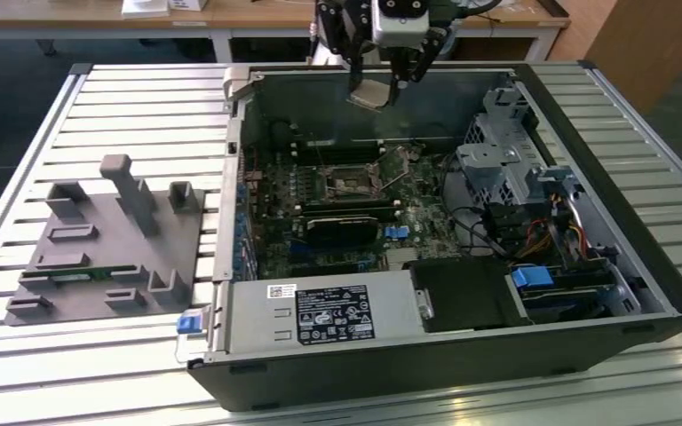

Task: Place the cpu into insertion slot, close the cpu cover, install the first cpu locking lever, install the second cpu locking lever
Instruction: 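Place the cpu into insertion slot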

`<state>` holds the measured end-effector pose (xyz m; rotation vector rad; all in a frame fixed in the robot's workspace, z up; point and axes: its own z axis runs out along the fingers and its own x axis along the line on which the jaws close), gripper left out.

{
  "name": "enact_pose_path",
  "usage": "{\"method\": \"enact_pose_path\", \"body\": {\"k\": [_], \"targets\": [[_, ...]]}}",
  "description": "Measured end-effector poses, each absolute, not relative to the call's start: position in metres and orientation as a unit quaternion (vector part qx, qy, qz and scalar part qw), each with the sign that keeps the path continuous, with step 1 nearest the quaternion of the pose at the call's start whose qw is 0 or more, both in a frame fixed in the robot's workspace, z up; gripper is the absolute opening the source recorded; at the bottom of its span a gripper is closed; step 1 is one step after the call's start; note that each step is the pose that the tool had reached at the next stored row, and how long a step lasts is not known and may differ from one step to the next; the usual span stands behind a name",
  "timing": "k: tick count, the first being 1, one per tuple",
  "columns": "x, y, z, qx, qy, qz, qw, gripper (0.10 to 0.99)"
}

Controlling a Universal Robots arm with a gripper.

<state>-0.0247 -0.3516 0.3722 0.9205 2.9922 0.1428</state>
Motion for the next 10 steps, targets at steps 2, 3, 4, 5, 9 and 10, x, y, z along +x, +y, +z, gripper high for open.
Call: {"method": "enact_pose_path", "body": {"k": [2,3,4,5,9,10], "targets": [[-0.0249,-0.3516,0.3720,0.303,0.952,0.046,0.004,0.537],[-0.0251,-0.3516,0.3720,0.308,0.950,0.045,0.005,0.537],[-0.0252,-0.3516,0.3719,0.313,0.949,0.046,0.005,0.537],[-0.0253,-0.3516,0.3718,0.317,0.947,0.045,0.005,0.537],[-0.0257,-0.3516,0.3715,0.336,0.941,0.045,0.006,0.537],[-0.0259,-0.3516,0.3714,0.340,0.939,0.045,0.006,0.537]]}}
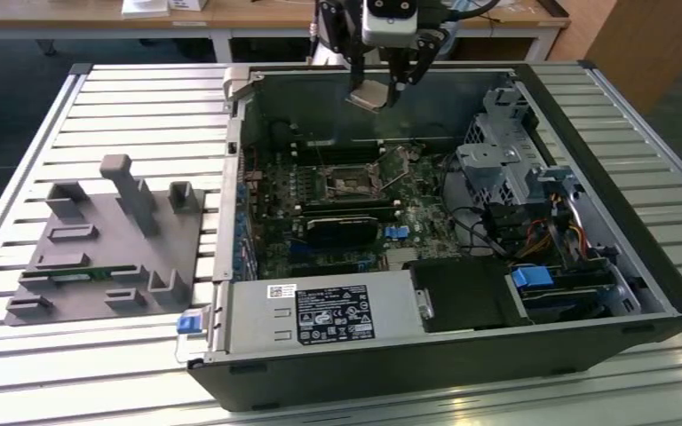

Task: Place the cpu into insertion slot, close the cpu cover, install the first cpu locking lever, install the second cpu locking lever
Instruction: 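Place the cpu into insertion slot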

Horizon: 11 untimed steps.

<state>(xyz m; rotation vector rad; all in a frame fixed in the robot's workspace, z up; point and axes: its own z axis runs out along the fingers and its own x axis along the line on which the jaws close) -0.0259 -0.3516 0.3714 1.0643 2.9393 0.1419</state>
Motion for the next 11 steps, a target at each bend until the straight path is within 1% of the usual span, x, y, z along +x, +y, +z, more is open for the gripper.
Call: {"method": "enact_pose_path", "body": {"k": [11], "targets": [[-0.0269,-0.3516,0.3706,0.381,0.923,0.045,0.008,0.537]]}}
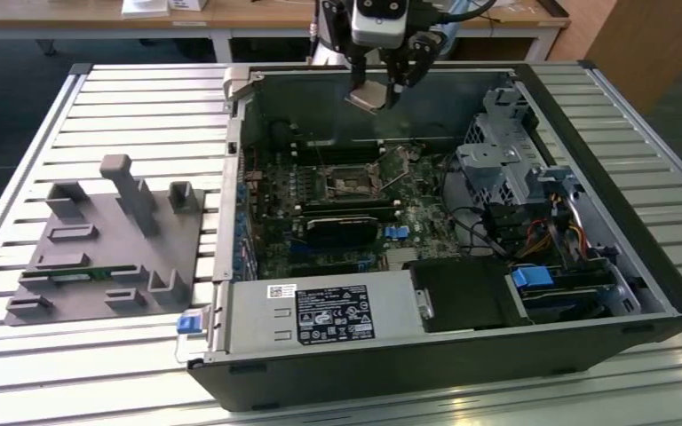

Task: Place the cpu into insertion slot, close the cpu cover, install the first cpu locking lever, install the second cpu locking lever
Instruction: 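Place the cpu into insertion slot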

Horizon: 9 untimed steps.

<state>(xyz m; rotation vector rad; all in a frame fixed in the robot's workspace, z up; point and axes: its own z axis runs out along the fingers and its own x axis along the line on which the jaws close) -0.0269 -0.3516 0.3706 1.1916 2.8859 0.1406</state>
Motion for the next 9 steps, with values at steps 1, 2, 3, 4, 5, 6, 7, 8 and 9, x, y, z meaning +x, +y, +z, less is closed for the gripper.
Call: {"method": "enact_pose_path", "body": {"k": [1,2,3,4,5,6,7,8,9], "targets": [[-0.0270,-0.3516,0.3704,0.382,0.923,0.045,0.008,0.537],[-0.0270,-0.3516,0.3702,0.383,0.923,0.045,0.008,0.537],[-0.0271,-0.3516,0.3699,0.384,0.922,0.045,0.008,0.537],[-0.0271,-0.3516,0.3697,0.384,0.922,0.045,0.008,0.537],[-0.0271,-0.3516,0.3696,0.384,0.922,0.045,0.008,0.537],[-0.0271,-0.3516,0.3695,0.384,0.922,0.045,0.008,0.537],[-0.0271,-0.3516,0.3694,0.384,0.922,0.045,0.008,0.537],[-0.0271,-0.3516,0.3693,0.384,0.922,0.045,0.008,0.537],[-0.0271,-0.3516,0.3692,0.384,0.922,0.045,0.008,0.537]]}}
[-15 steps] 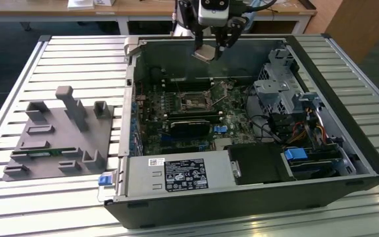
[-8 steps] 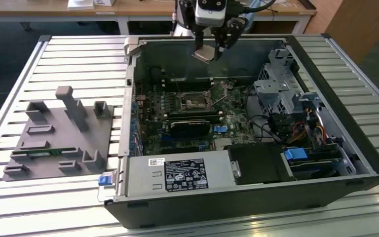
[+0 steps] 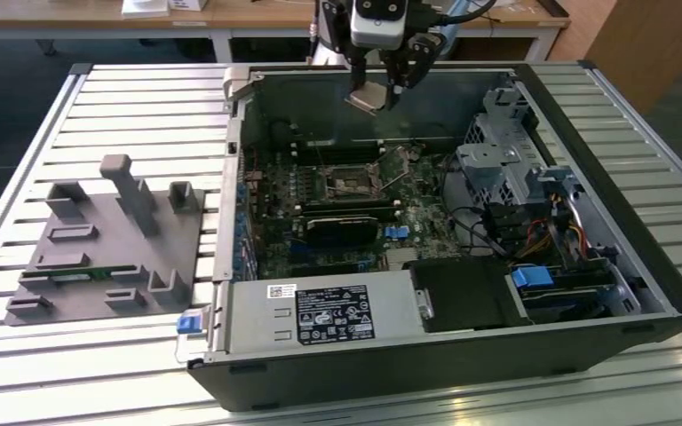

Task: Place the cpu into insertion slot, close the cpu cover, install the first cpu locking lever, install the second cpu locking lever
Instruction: 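Place the cpu into insertion slot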

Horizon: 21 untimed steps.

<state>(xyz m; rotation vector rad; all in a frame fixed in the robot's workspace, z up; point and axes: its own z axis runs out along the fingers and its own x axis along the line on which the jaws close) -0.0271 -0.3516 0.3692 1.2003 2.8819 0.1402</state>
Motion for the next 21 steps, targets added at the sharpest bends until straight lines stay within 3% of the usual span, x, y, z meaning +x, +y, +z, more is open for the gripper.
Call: {"method": "enact_pose_path", "body": {"k": [21], "targets": [[-0.0271,-0.3516,0.3679,0.398,0.916,0.044,0.009,0.537]]}}
